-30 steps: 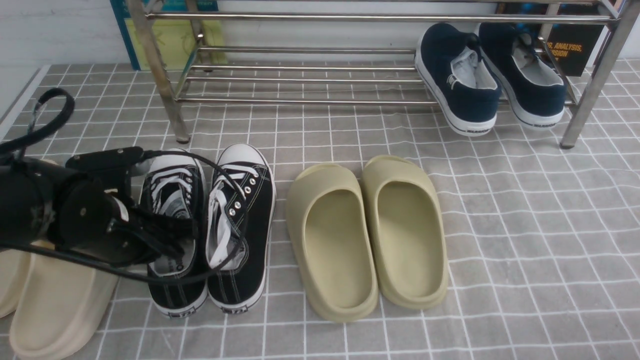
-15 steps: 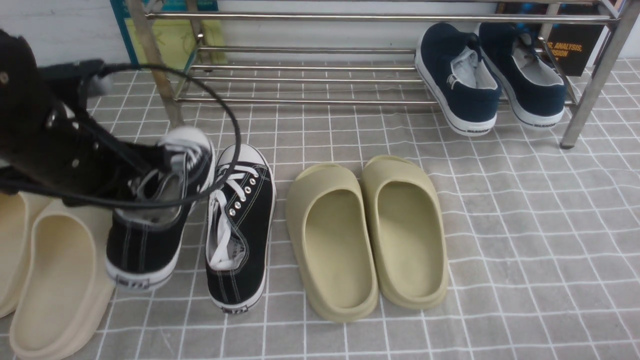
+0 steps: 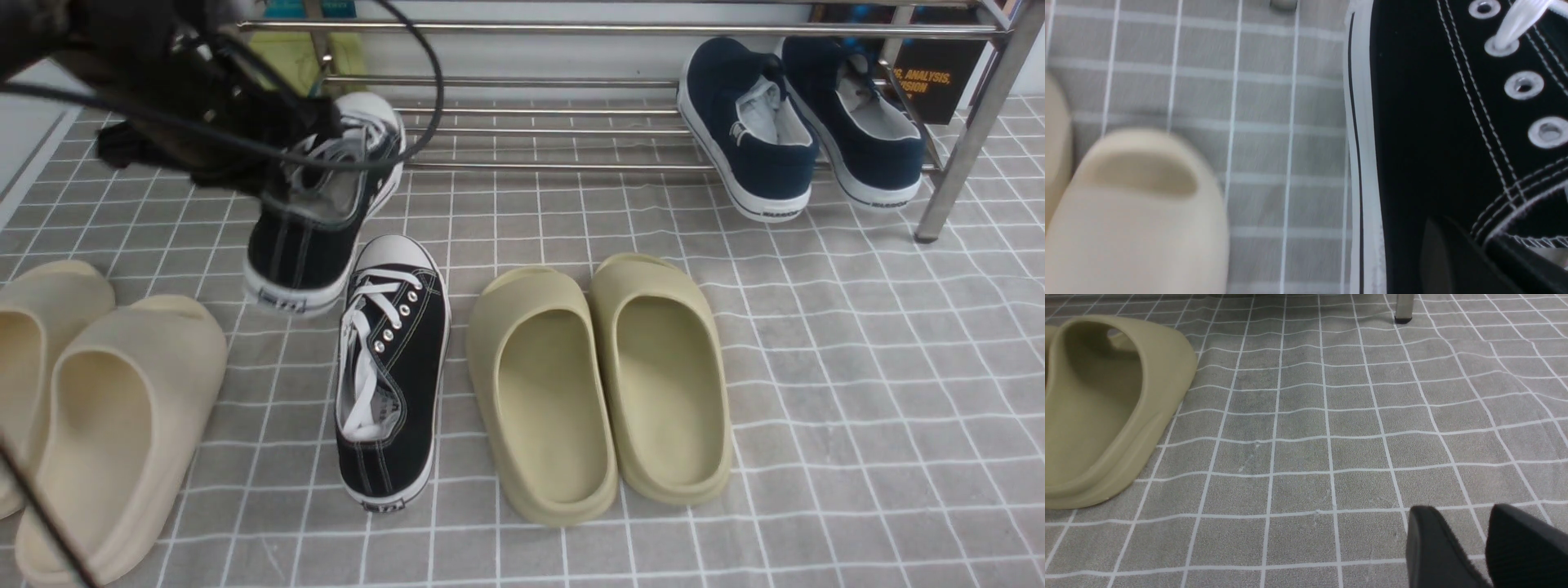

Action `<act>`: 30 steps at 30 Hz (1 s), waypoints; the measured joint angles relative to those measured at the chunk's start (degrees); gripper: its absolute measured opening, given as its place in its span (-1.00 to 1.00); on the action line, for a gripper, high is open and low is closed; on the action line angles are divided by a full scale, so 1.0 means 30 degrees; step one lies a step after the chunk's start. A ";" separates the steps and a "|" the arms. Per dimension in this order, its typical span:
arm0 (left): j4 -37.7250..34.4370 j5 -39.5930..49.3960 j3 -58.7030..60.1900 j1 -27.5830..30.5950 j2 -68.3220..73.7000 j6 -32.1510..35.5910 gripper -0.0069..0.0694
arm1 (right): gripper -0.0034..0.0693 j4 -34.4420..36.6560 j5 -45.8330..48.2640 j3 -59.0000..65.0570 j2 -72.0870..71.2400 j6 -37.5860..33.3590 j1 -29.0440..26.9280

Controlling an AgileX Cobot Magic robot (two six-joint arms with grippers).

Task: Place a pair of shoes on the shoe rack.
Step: Use the left arm to put a shoe into the shoe rack

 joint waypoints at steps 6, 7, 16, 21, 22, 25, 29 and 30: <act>-0.0290 -0.1424 -0.3774 0.0000 0.3633 0.0000 -0.85 | -0.25 0.0000 0.0000 0.0000 0.0000 0.0000 0.0000; -0.0356 -0.1555 -0.4192 0.0000 0.4065 0.0000 -0.85 | -0.25 0.0000 0.0000 0.0000 0.0000 0.0000 0.0000; -0.0433 -0.3820 -0.5656 0.0000 0.6220 -0.0129 -0.85 | -0.25 0.0000 0.0000 0.0000 0.0000 0.0000 0.0000; -0.0331 -0.5059 -0.5656 0.0000 0.6452 -0.0148 -0.85 | -0.25 0.0000 0.0000 0.0000 0.0000 0.0000 0.0000; -0.0191 -0.5281 -0.5656 0.0000 0.6452 -0.0148 -0.85 | -0.25 0.0000 0.0000 0.0000 0.0000 0.0000 0.0000; -0.0013 -0.5658 -0.5656 0.0000 0.6452 -0.0151 -0.85 | -0.25 0.0000 0.0000 0.0000 0.0000 0.0000 0.0000; 0.0012 -0.6099 -0.5656 0.0000 0.6596 -0.0151 -0.78 | -0.25 0.0000 0.0000 0.0000 0.0000 0.0000 0.0000; 0.0029 -0.6147 -0.5656 0.0000 0.6610 -0.0151 -0.77 | -0.25 0.0000 0.0000 0.0000 0.0000 0.0000 0.0000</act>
